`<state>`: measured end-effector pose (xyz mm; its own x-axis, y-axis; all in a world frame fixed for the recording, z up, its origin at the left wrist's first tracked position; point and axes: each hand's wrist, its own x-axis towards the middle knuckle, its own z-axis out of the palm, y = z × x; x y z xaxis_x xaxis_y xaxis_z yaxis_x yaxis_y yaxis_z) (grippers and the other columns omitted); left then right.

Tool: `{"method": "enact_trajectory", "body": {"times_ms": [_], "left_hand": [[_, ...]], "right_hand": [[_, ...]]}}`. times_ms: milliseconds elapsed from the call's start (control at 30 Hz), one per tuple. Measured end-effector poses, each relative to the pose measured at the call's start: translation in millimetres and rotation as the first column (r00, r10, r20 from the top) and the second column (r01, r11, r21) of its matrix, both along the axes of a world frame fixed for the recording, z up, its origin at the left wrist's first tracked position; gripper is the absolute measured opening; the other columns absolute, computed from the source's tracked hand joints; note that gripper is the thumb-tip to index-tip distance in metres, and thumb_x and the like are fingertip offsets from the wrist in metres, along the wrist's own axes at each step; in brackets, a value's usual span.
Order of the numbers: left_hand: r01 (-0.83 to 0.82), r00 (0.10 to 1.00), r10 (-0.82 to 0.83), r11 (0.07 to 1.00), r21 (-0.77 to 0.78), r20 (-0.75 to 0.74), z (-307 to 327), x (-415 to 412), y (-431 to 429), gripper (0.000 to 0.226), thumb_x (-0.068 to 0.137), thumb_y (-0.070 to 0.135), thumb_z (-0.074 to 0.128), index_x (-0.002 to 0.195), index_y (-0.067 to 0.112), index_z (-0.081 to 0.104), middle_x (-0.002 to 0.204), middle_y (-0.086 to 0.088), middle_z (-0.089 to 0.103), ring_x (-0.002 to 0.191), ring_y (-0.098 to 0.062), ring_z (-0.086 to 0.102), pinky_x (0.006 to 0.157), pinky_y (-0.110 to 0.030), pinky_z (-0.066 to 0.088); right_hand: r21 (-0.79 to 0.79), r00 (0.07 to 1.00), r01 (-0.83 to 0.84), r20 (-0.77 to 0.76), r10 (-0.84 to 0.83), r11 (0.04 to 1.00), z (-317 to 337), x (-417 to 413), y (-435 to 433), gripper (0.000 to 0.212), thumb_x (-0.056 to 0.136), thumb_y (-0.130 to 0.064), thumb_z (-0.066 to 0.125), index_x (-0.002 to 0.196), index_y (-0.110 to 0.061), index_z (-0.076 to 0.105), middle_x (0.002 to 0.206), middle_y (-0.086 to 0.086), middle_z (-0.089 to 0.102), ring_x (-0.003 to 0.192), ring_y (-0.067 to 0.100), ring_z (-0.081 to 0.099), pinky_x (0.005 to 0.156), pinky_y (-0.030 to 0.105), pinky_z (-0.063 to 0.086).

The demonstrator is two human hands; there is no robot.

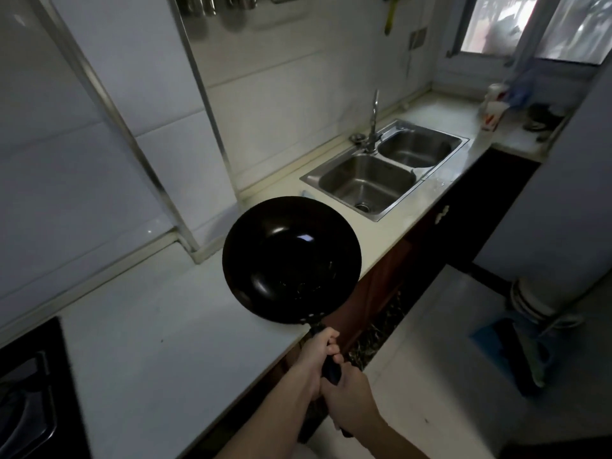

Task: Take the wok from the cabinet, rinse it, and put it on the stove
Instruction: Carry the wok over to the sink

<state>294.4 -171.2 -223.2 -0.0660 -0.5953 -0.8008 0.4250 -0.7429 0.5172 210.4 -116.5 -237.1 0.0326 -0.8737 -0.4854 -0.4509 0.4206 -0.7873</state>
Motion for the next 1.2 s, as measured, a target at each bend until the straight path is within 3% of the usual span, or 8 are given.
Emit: {"method": "enact_trajectory", "body": {"times_ms": [167,333,433,567,767,933,1033,1200], "left_hand": [[0.085,0.996,-0.085,0.996,-0.009,-0.002,-4.6,-39.6,-43.2,0.035,0.092,0.014,0.061,0.062,0.018,0.044,0.052,0.003,0.036,0.039,-0.013,0.035,0.042,-0.021,0.037],[0.187,0.982,-0.188,0.981,-0.052,-0.032,-2.8,-88.7,-113.9,0.029,0.089,0.017,0.063,0.065,0.018,0.048,0.05,0.004,0.038,0.042,-0.014,0.04,0.063,-0.031,0.041],[0.249,0.968,-0.251,0.966,-0.071,-0.018,5.2,-117.4,-162.7,0.025,0.091,0.017,0.063,0.069,0.016,0.051,0.048,0.004,0.041,0.043,-0.015,0.041,0.06,-0.03,0.039],[0.324,0.946,-0.324,0.944,-0.07,0.011,5.7,-133.5,-213.1,0.027,0.091,0.014,0.064,0.068,0.013,0.051,0.048,0.002,0.042,0.042,-0.015,0.04,0.053,-0.028,0.038],[0.316,0.949,-0.316,0.948,-0.026,-0.006,-2.7,-151.8,-264.4,0.028,0.092,0.014,0.063,0.068,0.013,0.049,0.049,0.001,0.041,0.044,-0.016,0.041,0.066,-0.034,0.048],[0.294,0.956,-0.294,0.956,0.01,0.016,-17.2,-178.8,-306.9,0.027,0.092,0.015,0.062,0.069,0.015,0.047,0.052,0.002,0.04,0.044,-0.015,0.042,0.052,-0.027,0.047],[0.253,0.966,-0.253,0.967,0.0,0.043,-22.6,-201.6,-336.5,0.031,0.091,0.014,0.06,0.064,0.018,0.046,0.053,0.003,0.039,0.043,-0.014,0.042,0.048,-0.024,0.044],[0.107,0.992,-0.107,0.994,0.003,0.061,-14.5,-254.2,-385.7,0.038,0.093,0.013,0.059,0.061,0.019,0.04,0.047,0.004,0.035,0.037,-0.011,0.037,0.049,-0.023,0.041]], "right_hand": [[0.002,0.999,0.03,-0.045,-0.03,1.0,0.1,-37.2,-39.0,0.01,0.079,-0.022,0.057,0.072,-0.023,0.051,0.065,0.0,0.057,0.054,0.016,0.052,0.058,0.033,0.047],[-0.015,0.989,0.143,-0.039,-0.144,0.99,14.5,-83.2,-100.1,0.01,0.079,-0.021,0.058,0.07,-0.016,0.056,0.058,0.001,0.06,0.048,0.019,0.053,0.05,0.033,0.045],[-0.014,0.976,0.217,-0.008,-0.218,0.976,26.2,-103.8,-140.0,0.012,0.082,-0.015,0.056,0.07,-0.012,0.054,0.053,0.003,0.053,0.042,0.019,0.046,0.044,0.03,0.037],[-0.01,0.956,0.294,0.008,-0.294,0.956,25.8,-112.4,-185.5,0.012,0.08,-0.019,0.056,0.071,-0.011,0.055,0.052,0.002,0.053,0.042,0.019,0.048,0.046,0.031,0.038],[0.019,0.948,0.313,0.047,-0.313,0.95,21.7,-129.4,-236.4,0.012,0.083,-0.016,0.057,0.073,-0.011,0.06,0.053,0.002,0.059,0.038,0.016,0.053,0.039,0.026,0.04],[0.04,0.961,0.272,0.041,-0.274,0.961,3.7,-164.9,-284.6,0.007,0.074,-0.017,0.061,0.069,-0.014,0.065,0.066,0.004,0.069,0.056,0.018,0.065,0.05,0.034,0.052],[-0.025,0.978,0.207,0.037,-0.206,0.978,-8.1,-191.2,-317.5,0.013,0.07,-0.025,0.057,0.064,-0.014,0.061,0.062,0.004,0.066,0.056,0.02,0.062,0.056,0.041,0.051],[-0.017,0.993,0.11,0.033,-0.11,0.994,-8.5,-246.3,-374.9,0.017,0.072,-0.025,0.057,0.058,-0.017,0.053,0.055,0.001,0.058,0.05,0.02,0.055,0.05,0.035,0.044]]}}
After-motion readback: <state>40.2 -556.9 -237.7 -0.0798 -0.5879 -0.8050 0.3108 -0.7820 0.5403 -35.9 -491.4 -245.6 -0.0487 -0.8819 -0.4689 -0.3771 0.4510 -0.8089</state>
